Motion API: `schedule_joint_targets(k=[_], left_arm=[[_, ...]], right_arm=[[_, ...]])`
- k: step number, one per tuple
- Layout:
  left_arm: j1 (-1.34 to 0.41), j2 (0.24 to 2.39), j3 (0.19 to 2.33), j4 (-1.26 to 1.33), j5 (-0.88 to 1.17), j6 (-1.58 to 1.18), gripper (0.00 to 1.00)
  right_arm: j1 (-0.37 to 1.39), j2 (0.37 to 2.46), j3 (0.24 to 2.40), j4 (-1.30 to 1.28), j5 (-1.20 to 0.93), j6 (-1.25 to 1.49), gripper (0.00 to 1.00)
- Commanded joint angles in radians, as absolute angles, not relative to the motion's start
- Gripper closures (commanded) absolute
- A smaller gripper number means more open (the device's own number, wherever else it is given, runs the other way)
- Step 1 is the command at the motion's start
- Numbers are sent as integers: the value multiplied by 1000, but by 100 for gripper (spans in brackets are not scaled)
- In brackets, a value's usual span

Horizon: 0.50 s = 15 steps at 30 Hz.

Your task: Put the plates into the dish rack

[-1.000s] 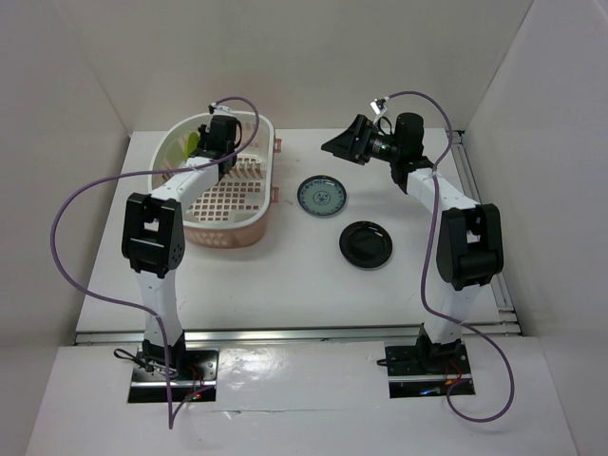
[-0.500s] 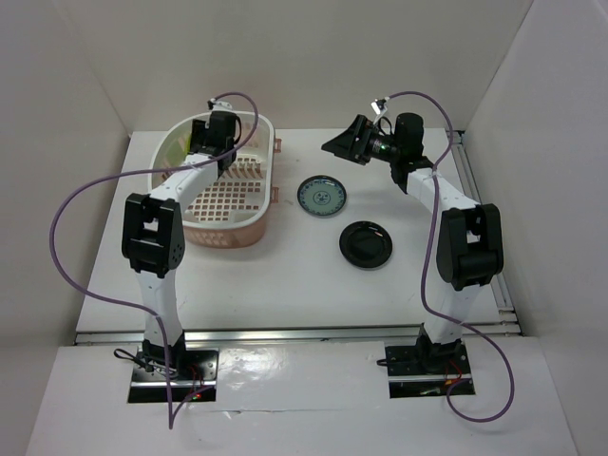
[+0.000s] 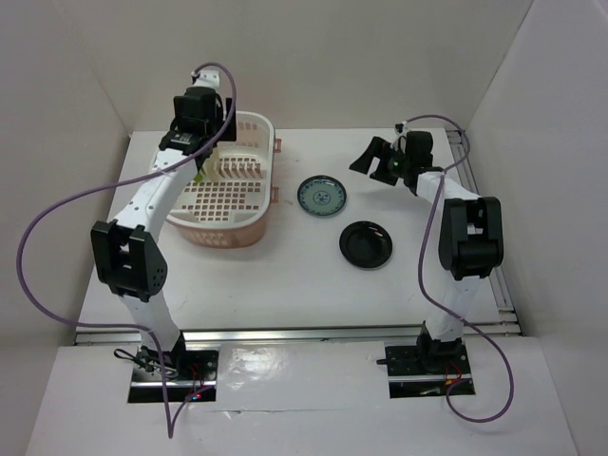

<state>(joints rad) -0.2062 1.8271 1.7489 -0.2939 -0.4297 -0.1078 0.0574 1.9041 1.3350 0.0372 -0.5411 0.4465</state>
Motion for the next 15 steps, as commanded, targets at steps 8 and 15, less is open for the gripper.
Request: schedule_joint_targets(k=[8, 15], left_arm=[[-183, 1698, 1809, -370, -121, -311, 0], [-183, 1666, 1767, -368, -98, -302, 0]], right_arm=[[38, 2091, 1384, 24, -633, 400, 12], [69, 2158, 1384, 34, -652, 410, 14]])
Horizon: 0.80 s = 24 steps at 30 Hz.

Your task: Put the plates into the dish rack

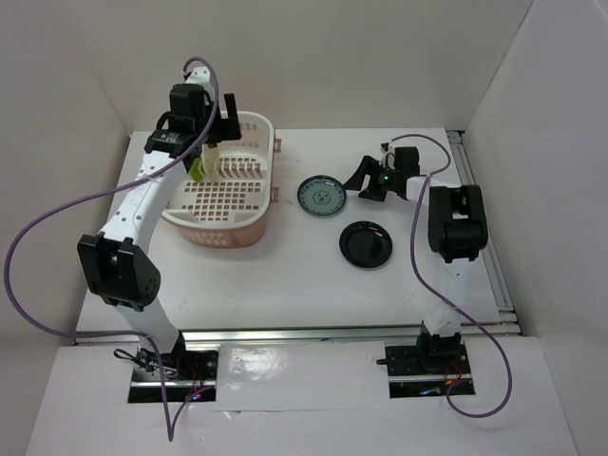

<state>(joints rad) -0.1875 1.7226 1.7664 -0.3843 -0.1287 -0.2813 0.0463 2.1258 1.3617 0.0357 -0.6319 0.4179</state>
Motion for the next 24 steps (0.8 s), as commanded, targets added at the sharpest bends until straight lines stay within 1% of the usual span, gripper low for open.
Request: schedule_joint_targets(k=[1, 4, 5, 8, 9, 10, 12, 15, 16, 17, 19, 20, 21, 22, 24], left_arm=[[-183, 1657, 1767, -368, -98, -302, 0], [-183, 1647, 1758, -368, -80, -302, 0], [-183, 1647, 1747, -368, -68, -302, 0], [-183, 1638, 1747, -368, -67, -302, 0], [-183, 1638, 1737, -368, -67, -302, 0], [-183, 1628, 1736, -368, -67, -302, 0], [-183, 1628, 1736, -368, -67, -302, 0], [-183, 1609, 1727, -368, -67, -302, 0], [-183, 1609, 1727, -368, -77, -302, 0], [-183, 1609, 1727, -368, -77, -302, 0], [-183, 1609, 1727, -368, -77, -302, 0], [-183, 1609, 1718, -368, -77, -302, 0], [-183, 1609, 1718, -368, -77, -302, 0], [-183, 1609, 1718, -368, -68, -302, 0], [-183, 1600, 1718, -368, -67, -302, 0]], right_arm=[[81, 2170, 1384, 34, -652, 410, 17], [94, 2181, 1374, 25, -643, 410, 17], [106, 2192, 1374, 25, -643, 410, 22], [132, 2216, 1397, 6, -643, 400, 24], [132, 2229, 1397, -8, -643, 400, 29], [143, 2229, 1397, -18, -632, 400, 29], [143, 2229, 1397, -18, -623, 400, 37], [143, 2238, 1408, -58, -545, 410, 50], [143, 2249, 1419, -84, -534, 410, 60], [143, 2249, 1419, -100, -503, 423, 67], [143, 2272, 1445, -133, -493, 437, 78], [143, 2272, 1445, -143, -492, 448, 82], [143, 2281, 1445, -143, -479, 468, 98], [143, 2281, 1456, -155, -479, 468, 100], [143, 2290, 1456, -155, -491, 477, 100]])
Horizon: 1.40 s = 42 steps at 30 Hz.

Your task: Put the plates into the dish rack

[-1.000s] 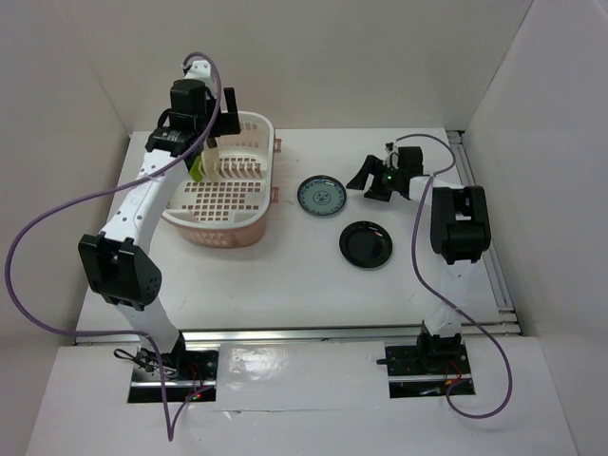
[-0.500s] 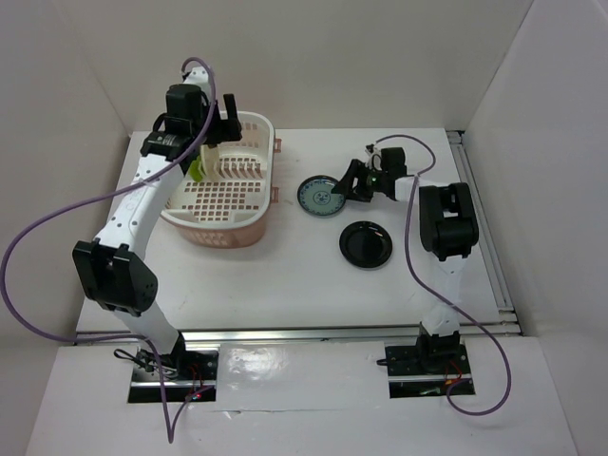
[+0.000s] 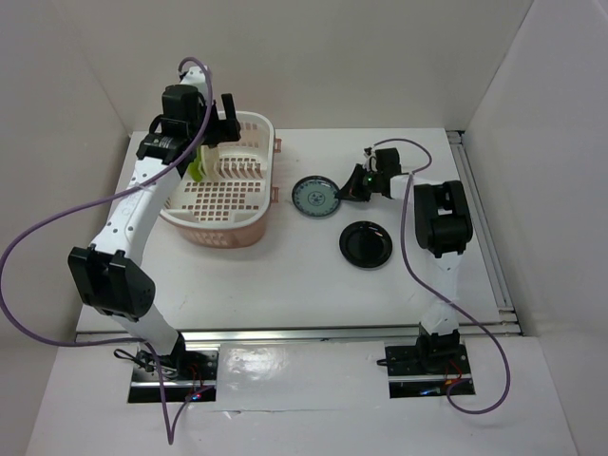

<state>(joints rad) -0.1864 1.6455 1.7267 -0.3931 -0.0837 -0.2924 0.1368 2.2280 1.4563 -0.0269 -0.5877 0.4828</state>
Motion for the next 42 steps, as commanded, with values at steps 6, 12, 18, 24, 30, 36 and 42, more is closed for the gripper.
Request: schedule_joint_targets(k=[6, 12, 18, 24, 30, 36, 42], left_arm=[[-183, 1591, 1718, -368, -67, -311, 0], [-183, 1601, 1739, -377, -49, -321, 0], [-183, 1620, 1750, -387, -20, -321, 0], [-183, 1638, 1770, -396, 2, -330, 0], [-183, 1649, 1804, -396, 37, -339, 0], [-183, 1638, 1804, -396, 80, -359, 0], [-183, 1649, 1795, -387, 181, -382, 0]], right_arm=[[123, 2237, 1422, -81, -535, 558, 100], [91, 2135, 1443, -43, -526, 624, 100], [71, 1990, 1517, -75, -442, 635, 100], [52, 1821, 1549, -97, -384, 644, 100], [52, 1746, 1574, -80, -448, 644, 100], [93, 1631, 1536, 6, -511, 631, 100], [129, 1608, 1543, 12, -613, 588, 100]])
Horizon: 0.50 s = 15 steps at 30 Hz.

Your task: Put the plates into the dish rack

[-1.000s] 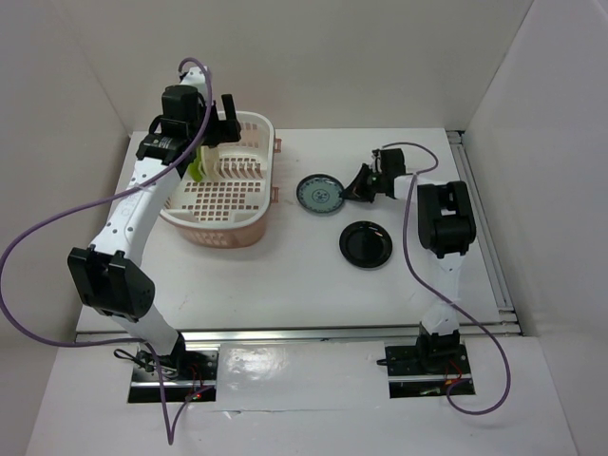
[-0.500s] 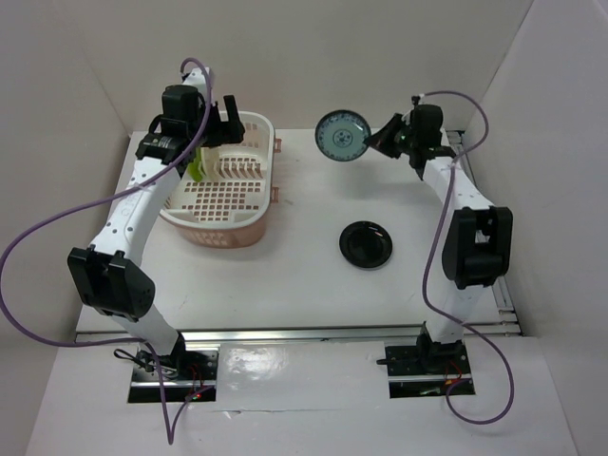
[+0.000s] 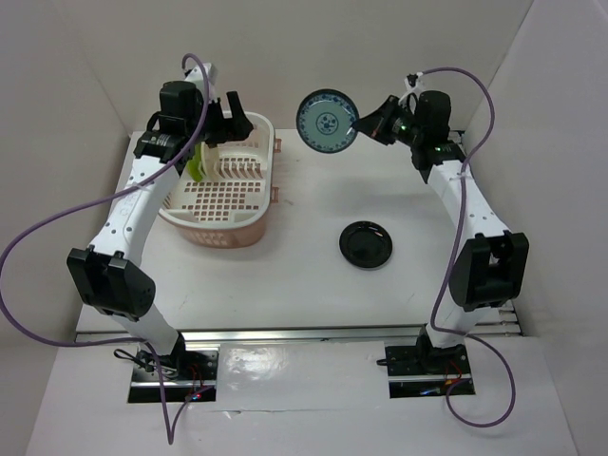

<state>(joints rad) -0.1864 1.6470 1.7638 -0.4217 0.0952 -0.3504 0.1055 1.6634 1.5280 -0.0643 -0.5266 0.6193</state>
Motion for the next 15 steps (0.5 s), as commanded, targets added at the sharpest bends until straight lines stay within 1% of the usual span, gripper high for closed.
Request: schedule_joint_targets(k=[1, 6, 10, 15], left_arm=[[-183, 1658, 1807, -387, 196, -394, 0], [-183, 1678, 1818, -376, 307, -416, 0], [-183, 1678, 1805, -319, 469, -436, 0], [-183, 1678, 1773, -287, 523, -456, 0]], right_arm=[[147, 1608, 1543, 12, -614, 588, 100], [205, 1598, 1519, 21, -591, 577, 100], [242, 1618, 1519, 21, -572, 577, 100], [265, 1637, 1519, 57, -563, 586, 100]])
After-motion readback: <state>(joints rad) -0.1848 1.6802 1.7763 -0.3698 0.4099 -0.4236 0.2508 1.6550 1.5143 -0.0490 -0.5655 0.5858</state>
